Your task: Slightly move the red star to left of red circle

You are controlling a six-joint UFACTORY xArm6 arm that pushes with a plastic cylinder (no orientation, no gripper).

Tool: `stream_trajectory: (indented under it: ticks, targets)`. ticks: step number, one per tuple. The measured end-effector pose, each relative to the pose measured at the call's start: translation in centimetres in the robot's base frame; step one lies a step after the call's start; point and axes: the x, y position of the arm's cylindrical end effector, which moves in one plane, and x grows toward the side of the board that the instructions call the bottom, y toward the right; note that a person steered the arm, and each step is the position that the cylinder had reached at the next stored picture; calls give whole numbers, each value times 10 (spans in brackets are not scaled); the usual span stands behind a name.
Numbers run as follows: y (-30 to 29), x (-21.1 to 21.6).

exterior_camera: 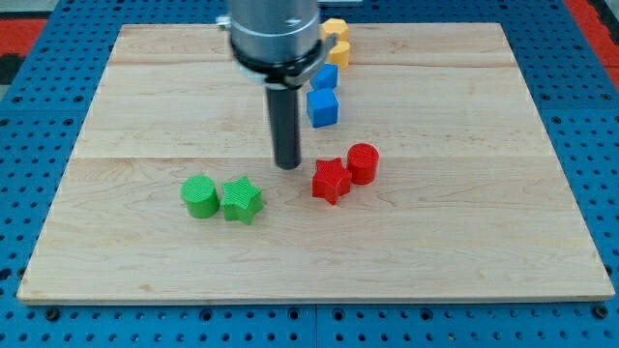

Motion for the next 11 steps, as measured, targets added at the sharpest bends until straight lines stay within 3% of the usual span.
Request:
stream_trajectory:
  ticks: [1,3,5,6,7,9,11]
  targets:
    - [59,-14]
    - [81,31]
    - [42,-5]
    - [10,16]
    - [8,39]
    - [16,-17]
    - [19,-2]
